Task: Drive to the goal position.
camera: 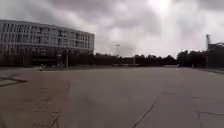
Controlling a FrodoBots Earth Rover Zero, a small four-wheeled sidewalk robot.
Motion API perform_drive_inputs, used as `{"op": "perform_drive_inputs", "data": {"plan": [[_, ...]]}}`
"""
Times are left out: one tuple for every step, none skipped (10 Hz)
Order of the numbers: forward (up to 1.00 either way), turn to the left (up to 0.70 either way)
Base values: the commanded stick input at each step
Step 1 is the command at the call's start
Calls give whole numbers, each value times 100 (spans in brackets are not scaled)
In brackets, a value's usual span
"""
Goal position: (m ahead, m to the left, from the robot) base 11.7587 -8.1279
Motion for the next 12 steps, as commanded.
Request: {"op": "perform_drive_inputs", "data": {"plan": [[70,-14],[70,0],[70,0],[70,0],[70,0],[70,0],[70,0],[70,0],[70,0],[70,0],[70,0],[70,-24]]}}
